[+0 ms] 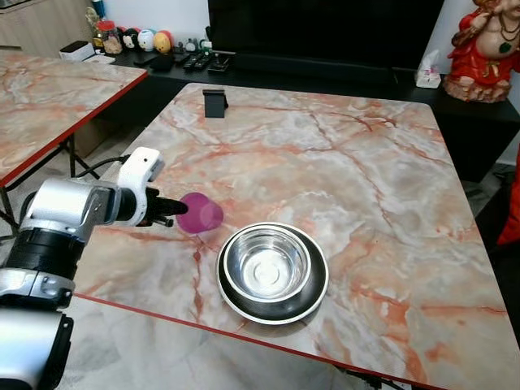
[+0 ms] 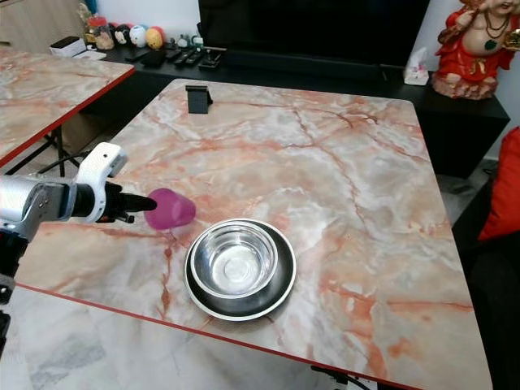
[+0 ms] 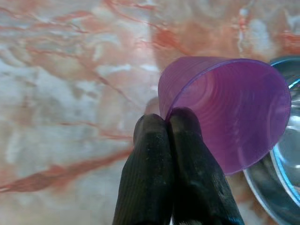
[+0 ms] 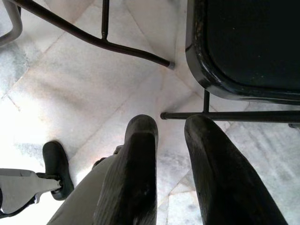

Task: Setting the table

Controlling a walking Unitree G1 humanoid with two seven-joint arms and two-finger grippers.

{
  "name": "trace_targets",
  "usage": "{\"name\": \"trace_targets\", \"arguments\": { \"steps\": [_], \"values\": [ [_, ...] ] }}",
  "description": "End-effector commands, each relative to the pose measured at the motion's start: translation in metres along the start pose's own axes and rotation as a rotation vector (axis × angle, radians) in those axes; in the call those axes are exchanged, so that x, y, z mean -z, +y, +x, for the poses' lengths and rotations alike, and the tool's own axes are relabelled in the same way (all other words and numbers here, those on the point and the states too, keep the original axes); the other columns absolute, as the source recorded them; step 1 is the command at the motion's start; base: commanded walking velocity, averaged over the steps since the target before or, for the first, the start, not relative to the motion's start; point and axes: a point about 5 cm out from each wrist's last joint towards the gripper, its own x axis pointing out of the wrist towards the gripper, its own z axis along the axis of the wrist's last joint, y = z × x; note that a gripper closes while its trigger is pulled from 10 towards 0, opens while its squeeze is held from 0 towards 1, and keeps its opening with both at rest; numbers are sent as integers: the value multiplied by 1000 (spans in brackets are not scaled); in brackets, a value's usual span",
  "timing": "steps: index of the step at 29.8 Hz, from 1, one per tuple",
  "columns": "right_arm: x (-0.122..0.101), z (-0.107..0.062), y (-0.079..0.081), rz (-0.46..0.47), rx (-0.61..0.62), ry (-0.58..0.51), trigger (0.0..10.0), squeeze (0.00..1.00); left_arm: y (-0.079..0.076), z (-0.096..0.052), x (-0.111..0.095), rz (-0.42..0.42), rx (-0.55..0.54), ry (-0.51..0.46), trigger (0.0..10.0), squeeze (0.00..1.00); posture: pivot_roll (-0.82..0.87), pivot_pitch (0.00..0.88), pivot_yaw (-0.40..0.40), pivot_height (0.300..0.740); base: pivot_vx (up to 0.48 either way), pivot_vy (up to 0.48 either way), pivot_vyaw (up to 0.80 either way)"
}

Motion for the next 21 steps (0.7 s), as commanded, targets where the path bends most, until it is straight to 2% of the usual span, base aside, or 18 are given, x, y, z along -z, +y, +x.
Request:
{"name": "trace_targets", "arguments": {
  "steps": [1, 8, 13, 15, 17, 21],
  "values": [
    [2, -1, -2, 23, 13, 4, 10000, 0, -3, -2, -6, -29, -1, 4, 10000, 0, 80, 0, 20, 740, 0, 0, 0],
    [3, -1, -2, 27, 17, 3, 10000, 0, -3, -2, -8, -58, -8, 29, 10000, 0, 79, 0, 22, 740, 0, 0, 0],
    [3, -1, -3, 29, 18, 4, 10000, 0, 0, -3, -14, -164, -60, 41, 10000, 0, 78, 0, 22, 740, 0, 0, 0],
    [3, -1, -3, 30, 18, 5, 10000, 0, -1, -5, -16, -184, -49, 55, 10000, 0, 77, 0, 25, 740, 0, 0, 0],
    [3, -1, -3, 32, 21, 6, 10000, 0, -5, -7, -17, -164, -14, 81, 10000, 0, 79, 0, 26, 740, 0, 0, 0],
    [4, -1, -3, 33, 22, 7, 10000, 0, -9, -10, -14, -71, 39, 135, 10000, 0, 79, 0, 26, 740, 0, 0, 0]
  ]
}}
